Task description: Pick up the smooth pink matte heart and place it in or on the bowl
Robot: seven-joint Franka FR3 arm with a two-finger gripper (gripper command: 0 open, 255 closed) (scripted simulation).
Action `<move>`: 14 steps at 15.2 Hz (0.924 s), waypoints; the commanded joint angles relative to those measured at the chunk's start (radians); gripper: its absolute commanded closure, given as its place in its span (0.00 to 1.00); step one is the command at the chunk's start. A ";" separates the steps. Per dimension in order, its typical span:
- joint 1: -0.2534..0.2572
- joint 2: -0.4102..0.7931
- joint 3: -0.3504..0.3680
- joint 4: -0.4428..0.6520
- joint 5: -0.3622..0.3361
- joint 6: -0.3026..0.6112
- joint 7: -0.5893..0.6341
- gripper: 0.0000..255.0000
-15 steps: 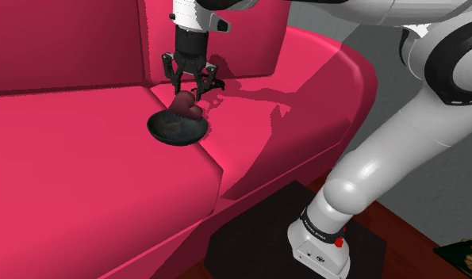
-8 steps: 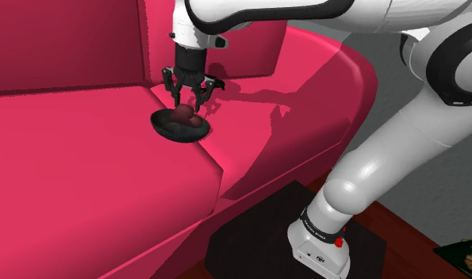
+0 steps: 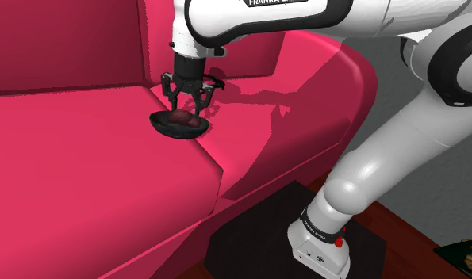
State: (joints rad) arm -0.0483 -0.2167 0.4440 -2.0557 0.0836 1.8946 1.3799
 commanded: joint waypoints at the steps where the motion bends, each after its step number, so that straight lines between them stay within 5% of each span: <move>1: -0.002 0.011 0.001 -0.012 -0.004 0.001 0.004 1.00; 4: -0.003 0.011 0.001 -0.012 -0.004 0.001 0.004 1.00; 5: -0.002 0.016 0.004 -0.009 -0.005 0.003 0.008 0.00; 10: -0.003 0.011 0.001 -0.012 -0.004 0.001 0.004 0.00; 14: -0.006 0.002 -0.006 0.107 -0.004 -0.126 0.003 0.00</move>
State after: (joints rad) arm -0.0522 -0.2167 0.4405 -1.9766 0.0815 1.7962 1.3846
